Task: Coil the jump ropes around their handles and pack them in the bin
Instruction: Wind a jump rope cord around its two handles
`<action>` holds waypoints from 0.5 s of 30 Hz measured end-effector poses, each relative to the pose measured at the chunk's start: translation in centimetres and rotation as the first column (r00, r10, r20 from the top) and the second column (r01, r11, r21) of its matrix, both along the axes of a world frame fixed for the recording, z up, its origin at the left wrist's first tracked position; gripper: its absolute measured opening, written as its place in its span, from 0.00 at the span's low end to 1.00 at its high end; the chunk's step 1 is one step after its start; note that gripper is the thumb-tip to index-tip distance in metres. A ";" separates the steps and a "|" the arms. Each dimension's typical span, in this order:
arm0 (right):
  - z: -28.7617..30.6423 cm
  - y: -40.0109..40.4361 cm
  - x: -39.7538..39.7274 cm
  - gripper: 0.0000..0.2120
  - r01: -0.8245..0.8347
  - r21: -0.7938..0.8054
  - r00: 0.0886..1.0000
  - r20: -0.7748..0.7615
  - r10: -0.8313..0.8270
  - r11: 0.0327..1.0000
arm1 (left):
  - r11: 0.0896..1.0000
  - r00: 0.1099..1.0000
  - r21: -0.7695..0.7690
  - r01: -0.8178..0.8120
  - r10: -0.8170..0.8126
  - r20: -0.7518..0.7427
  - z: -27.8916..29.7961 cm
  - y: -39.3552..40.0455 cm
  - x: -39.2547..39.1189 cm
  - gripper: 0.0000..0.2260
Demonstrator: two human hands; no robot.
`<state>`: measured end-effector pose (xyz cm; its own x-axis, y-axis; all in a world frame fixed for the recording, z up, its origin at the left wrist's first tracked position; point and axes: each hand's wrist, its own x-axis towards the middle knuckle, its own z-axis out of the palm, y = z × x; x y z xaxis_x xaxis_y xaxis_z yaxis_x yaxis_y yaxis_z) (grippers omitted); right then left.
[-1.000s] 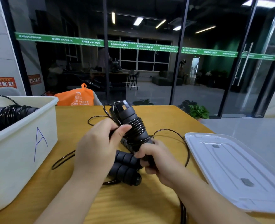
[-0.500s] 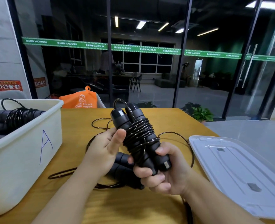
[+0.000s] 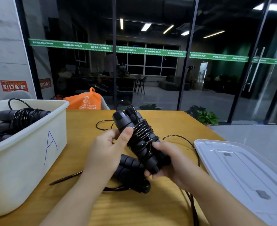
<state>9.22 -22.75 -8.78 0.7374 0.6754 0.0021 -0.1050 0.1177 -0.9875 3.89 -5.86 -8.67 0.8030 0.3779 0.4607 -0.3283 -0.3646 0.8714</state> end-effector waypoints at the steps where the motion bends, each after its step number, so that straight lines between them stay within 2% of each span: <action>1: 0.1 0.1 -0.2 0.20 0.139 -0.056 0.982 0.134 -0.131 0.989 | 0.997 0.998 0.043 -0.063 0.063 0.004 -0.1 -0.1 0.0 0.23; 2: 0.1 0.3 -0.4 0.20 0.236 -0.091 0.944 0.258 -0.206 0.968 | 0.991 0.994 0.077 -0.109 0.109 0.009 -0.1 -0.3 -0.1 0.22; 4: -0.2 0.5 -0.6 0.22 0.298 -0.147 0.872 0.445 -0.206 0.943 | 0.981 0.987 0.111 -0.159 0.159 0.012 0.0 -0.6 -0.2 0.20; 7: -1.1 0.8 -0.5 0.40 0.343 -0.266 0.772 0.627 -0.109 0.901 | 0.967 0.976 0.127 -0.219 0.218 0.019 -0.3 -1.0 -0.3 0.21; 9: -1.4 1.1 -0.4 0.46 0.419 -0.311 0.700 0.709 -0.085 0.853 | 0.961 0.969 0.126 -0.245 0.242 0.041 -0.6 -1.2 -0.1 0.24; 13: -1.5 1.5 -0.6 0.38 0.608 -0.278 0.575 0.800 -0.171 0.743 | 0.933 0.955 0.204 -0.295 0.286 0.073 -0.8 -1.7 -0.1 0.24; 15: -1.4 1.5 -0.7 0.32 0.636 -0.236 0.549 0.808 -0.215 0.735 | 0.921 0.959 0.265 -0.284 0.266 0.103 -0.7 -2.0 -0.3 0.22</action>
